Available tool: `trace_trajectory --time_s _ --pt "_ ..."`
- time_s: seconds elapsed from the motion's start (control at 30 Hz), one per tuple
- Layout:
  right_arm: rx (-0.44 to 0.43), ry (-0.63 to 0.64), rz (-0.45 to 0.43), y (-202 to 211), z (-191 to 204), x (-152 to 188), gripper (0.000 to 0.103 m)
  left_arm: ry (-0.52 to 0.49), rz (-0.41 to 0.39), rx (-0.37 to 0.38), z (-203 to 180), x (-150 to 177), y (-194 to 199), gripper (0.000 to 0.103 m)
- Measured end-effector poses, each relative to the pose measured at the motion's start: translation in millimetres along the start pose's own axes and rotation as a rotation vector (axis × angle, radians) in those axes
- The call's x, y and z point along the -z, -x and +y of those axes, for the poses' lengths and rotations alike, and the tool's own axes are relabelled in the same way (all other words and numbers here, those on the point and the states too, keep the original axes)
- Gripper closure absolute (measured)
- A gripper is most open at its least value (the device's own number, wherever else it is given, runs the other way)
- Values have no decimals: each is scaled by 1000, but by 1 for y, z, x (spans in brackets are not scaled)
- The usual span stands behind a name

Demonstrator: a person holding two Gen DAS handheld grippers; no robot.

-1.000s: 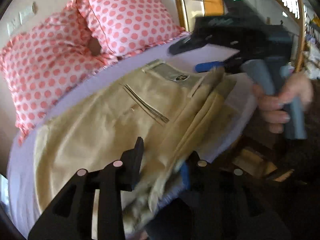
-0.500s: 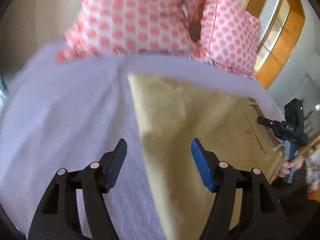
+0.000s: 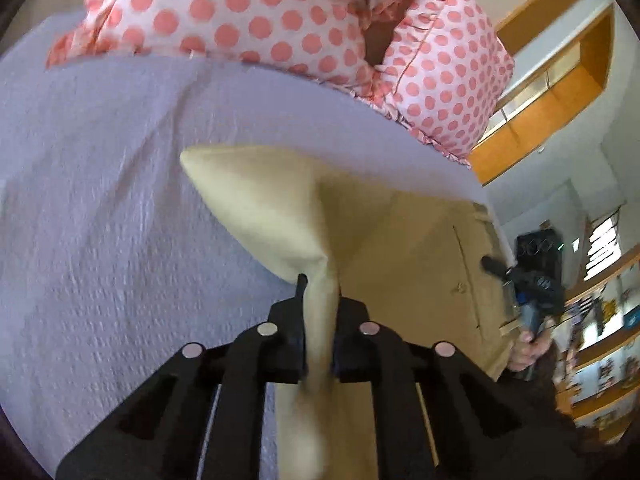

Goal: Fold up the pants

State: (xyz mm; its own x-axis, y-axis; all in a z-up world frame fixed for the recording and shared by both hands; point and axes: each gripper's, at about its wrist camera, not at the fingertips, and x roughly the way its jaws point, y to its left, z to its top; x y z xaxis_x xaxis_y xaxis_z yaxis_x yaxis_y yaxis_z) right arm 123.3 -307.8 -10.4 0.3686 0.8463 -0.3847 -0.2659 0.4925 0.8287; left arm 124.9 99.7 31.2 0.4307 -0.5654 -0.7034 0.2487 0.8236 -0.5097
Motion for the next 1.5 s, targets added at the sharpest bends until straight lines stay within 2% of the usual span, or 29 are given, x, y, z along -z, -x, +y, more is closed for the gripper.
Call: trace_trajectory --time_s 0.1,0.17,0.23,0.3,0.33,0.37,0.4,0.43,0.47,0.53,0.6,0.63,0.67,0.73,0.8,0.83,0.87,0.9,0.93,0.97,1.0,1.07,1.1,1.13,1.23,1.3,1.43,1.5 --pt "24 74 -39 1 24 -31 90 -86 -47 -50 -21 -23 3 96" --pt "63 107 -73 -3 35 -60 90 -112 -93 -90 -32 -50 0 96" --pt "114 115 -106 -9 34 -84 90 -137 -155 -144 -36 -78 -8 95" --pt "212 104 -134 -21 22 -107 90 -181 -193 -238 -37 -103 -30 90" --pt "276 89 -138 -30 12 -115 89 -182 -178 -302 -34 -111 -45 85" --pt "335 62 -129 -38 1 -121 83 -169 -119 -420 -25 -119 -68 84" --pt "441 6 -88 -48 -17 -125 72 -146 -67 -470 -16 -120 -81 83" --pt "469 -26 -68 -49 -27 -125 70 -112 -30 -487 -7 -119 -87 79" --pt "459 -39 -88 -41 -29 -123 69 -94 -49 -477 -2 -114 -81 79" --pt "516 7 -192 -11 -15 -116 66 -78 -120 -445 -1 -101 -53 80" --pt "435 36 -244 10 -2 -108 41 -79 -188 -372 -8 -91 -30 80" --pt "363 30 -219 11 4 -105 36 -93 -211 -282 -16 -85 -20 76" --pt "336 31 -198 8 8 -103 32 -100 -204 -228 -22 -82 -19 68" --pt "310 38 -138 -9 13 -98 27 -113 -132 -159 -35 -79 -35 59" --pt "325 15 -71 -30 8 -97 15 -103 -56 -170 -39 -80 -61 57" --pt "358 -9 -45 -43 3 -101 13 -83 -12 -197 -36 -80 -77 57" --pt "369 -23 -41 -50 -2 -101 12 -81 -16 -218 -37 -79 -84 53" --pt "370 -9 -60 -50 2 -101 10 -107 -31 -280 -44 -80 -84 51" --pt "407 -7 -40 -51 6 -101 10 -121 -14 -324 -50 -80 -84 51" --pt "456 -1 -44 -48 14 -99 10 -122 -19 -338 -55 -76 -79 47" --pt "548 46 -87 -38 31 -87 10 -126 -35 -348 -62 -69 -69 43" --pt "575 174 -155 -22 56 -60 8 -159 -80 -370 -74 -49 -45 15" --pt "583 238 -192 -14 72 -42 1 -173 -111 -408 -78 -34 -33 7" --pt "615 297 -234 -7 89 -17 1 -187 -149 -476 -86 -13 -17 2" --pt "704 363 -248 -10 104 45 1 -190 -197 -585 -82 32 5 2" --pt "742 354 -209 -28 98 77 1 -151 -176 -603 -76 61 6 2" --pt "822 356 -157 -58 83 101 1 -98 -166 -589 -67 91 2 2" --pt "883 392 -171 -64 87 108 1 -102 -168 -609 -66 99 -1 2"
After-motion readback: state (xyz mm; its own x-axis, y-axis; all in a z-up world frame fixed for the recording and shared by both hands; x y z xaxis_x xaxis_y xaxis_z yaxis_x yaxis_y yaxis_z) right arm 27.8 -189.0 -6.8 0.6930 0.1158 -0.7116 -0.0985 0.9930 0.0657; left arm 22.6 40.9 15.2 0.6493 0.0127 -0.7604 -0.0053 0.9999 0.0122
